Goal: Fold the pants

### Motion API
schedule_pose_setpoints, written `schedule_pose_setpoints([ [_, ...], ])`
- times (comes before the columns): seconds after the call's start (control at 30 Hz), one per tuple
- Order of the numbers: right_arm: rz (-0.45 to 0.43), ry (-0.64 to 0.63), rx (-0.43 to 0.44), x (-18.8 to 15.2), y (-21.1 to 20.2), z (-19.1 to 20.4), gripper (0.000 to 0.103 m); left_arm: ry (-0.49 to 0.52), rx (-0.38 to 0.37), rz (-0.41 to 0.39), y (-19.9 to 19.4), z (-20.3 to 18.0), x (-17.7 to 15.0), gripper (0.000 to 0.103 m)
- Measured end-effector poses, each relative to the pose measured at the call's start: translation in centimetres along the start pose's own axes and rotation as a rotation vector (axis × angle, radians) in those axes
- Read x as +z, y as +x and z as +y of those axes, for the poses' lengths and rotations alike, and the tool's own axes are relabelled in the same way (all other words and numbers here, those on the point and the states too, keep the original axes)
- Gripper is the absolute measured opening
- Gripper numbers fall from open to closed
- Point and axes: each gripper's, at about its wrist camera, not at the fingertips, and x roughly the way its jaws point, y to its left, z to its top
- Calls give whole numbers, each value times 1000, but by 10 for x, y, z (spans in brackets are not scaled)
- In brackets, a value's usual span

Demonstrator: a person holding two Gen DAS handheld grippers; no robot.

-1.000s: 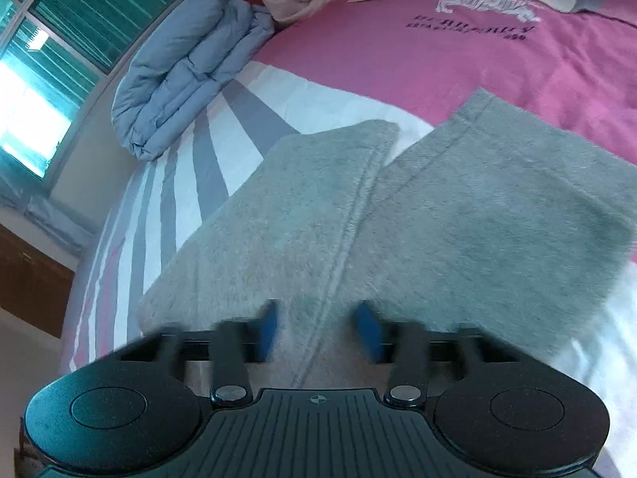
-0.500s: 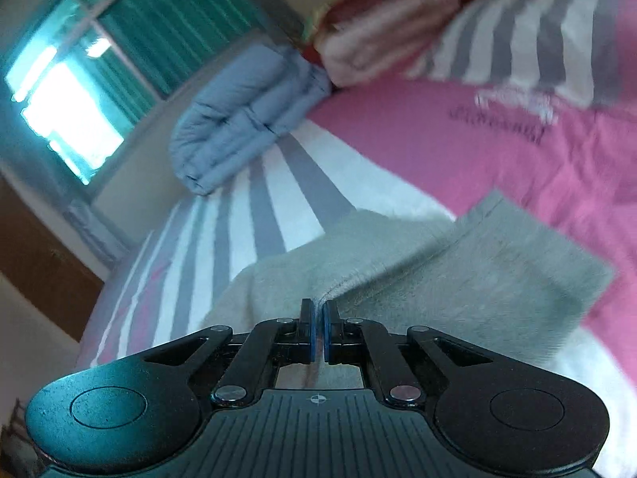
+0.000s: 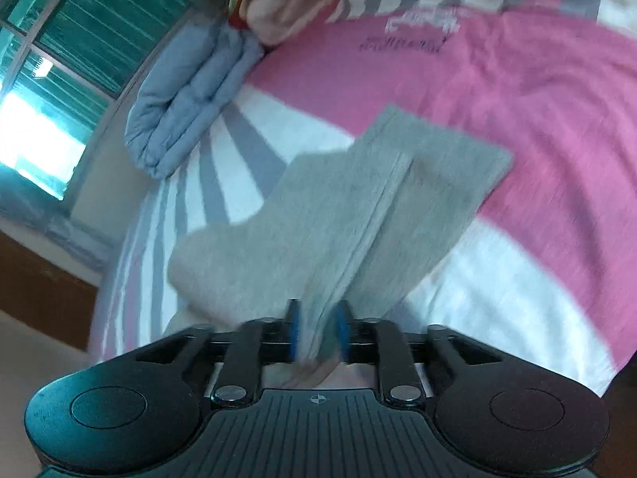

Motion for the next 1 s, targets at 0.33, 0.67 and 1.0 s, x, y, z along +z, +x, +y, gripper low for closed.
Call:
schedule_pose_setpoints([
  [0.33,-47,87,-49,42,44,-16,40,-2,5,4,0,-1,1,50],
  [0.67,-272,-172,35,65,-23,37,5,1,9,2,0,-3,1,51],
  [1.0,-96,69,-38,30,2,-57,5,7,20,-2,0,-4,-1,51],
])
